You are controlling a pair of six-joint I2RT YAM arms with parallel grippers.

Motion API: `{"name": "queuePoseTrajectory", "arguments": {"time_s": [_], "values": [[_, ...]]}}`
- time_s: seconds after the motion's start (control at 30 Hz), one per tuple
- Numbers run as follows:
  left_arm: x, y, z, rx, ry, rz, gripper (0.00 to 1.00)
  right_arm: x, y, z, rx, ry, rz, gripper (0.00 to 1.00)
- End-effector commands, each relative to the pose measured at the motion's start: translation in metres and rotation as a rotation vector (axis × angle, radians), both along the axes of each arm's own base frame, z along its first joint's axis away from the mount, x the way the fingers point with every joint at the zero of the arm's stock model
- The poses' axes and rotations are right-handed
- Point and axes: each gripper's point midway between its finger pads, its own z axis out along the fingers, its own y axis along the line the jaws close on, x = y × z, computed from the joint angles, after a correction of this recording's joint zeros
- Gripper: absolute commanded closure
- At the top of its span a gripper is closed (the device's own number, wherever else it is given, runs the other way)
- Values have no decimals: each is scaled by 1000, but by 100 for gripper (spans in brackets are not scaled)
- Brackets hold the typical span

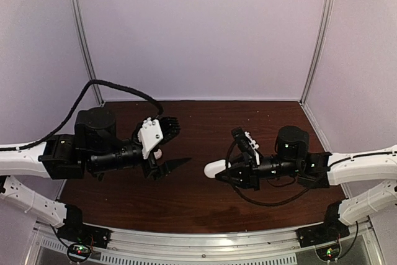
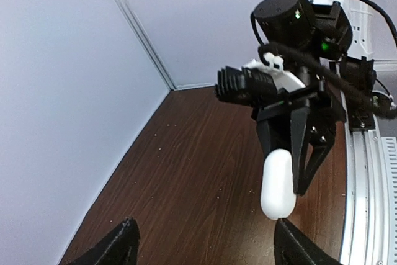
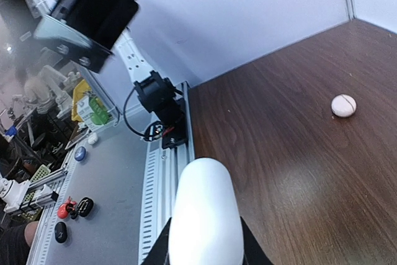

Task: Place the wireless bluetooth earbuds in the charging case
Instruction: Place the charging case with the earbuds at the center of the board.

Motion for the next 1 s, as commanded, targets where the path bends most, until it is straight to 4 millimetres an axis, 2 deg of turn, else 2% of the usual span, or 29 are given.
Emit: {"name": "queuePoseTrajectory", "arguments": {"time_s": [0.0, 0.13, 0.27, 0.43, 0.53, 0.77, 0.97], "values": [[32, 20, 10, -148, 91, 127, 23, 40, 18, -25, -87, 72, -126, 100], [61, 41, -4, -190, 192, 241, 23, 62, 37, -50, -166, 108, -166, 100], [75, 53, -13, -211, 229, 336, 19, 86, 56, -75, -225, 155, -188, 100], [99, 69, -29, -213, 280, 463, 16, 118, 75, -116, -279, 254, -202, 99], [101, 74, -31, -232, 285, 480, 15, 138, 82, -135, -288, 304, -213, 97], [101, 86, -29, -277, 267, 508, 15, 179, 108, -156, -332, 312, -257, 95], [106, 92, -34, -245, 249, 549, 14, 199, 113, -177, -362, 350, -300, 89]]}}
